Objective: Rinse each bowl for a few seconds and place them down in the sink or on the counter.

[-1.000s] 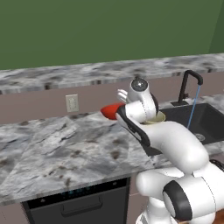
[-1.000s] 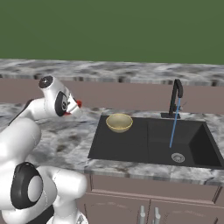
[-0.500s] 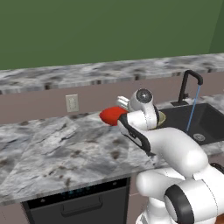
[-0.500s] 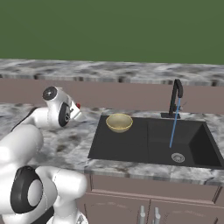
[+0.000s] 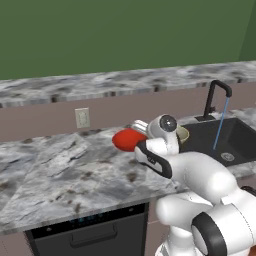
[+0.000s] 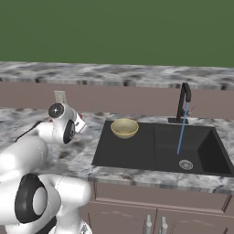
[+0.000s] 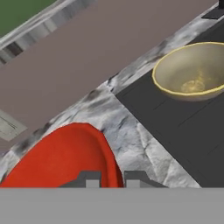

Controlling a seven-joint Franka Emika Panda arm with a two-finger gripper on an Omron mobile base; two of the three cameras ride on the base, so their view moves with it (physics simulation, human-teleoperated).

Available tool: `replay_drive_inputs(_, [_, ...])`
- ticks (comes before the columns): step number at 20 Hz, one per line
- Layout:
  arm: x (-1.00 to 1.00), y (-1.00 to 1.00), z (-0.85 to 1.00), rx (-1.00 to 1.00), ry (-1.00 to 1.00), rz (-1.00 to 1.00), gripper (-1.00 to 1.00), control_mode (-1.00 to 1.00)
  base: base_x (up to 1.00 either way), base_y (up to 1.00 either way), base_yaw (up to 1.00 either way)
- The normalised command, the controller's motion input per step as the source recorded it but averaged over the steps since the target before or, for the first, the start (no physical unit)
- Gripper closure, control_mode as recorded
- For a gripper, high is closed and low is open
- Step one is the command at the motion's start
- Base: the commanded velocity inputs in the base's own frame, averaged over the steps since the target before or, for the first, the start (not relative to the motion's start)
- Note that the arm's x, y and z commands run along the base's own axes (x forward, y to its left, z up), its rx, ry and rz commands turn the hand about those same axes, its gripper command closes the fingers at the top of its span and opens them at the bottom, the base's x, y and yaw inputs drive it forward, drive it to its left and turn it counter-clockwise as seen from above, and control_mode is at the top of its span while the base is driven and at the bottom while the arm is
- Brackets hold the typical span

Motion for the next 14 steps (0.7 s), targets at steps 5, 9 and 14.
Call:
replay_drive_inputs(5, [0.0, 0.02, -0.23, 0.0, 0.0, 0.07, 1.0, -1.0, 0.0, 0.0, 0.0])
replay_drive_inputs(9, [0.0, 0.0, -0.25, 0.0, 0.0, 0.07, 1.0, -1.0, 0.0, 0.0, 0.0])
replay_drive_inputs(14, [0.0, 0.0, -0.25, 0.0, 0.0, 0.06, 1.0, -1.0, 0.0, 0.0, 0.0])
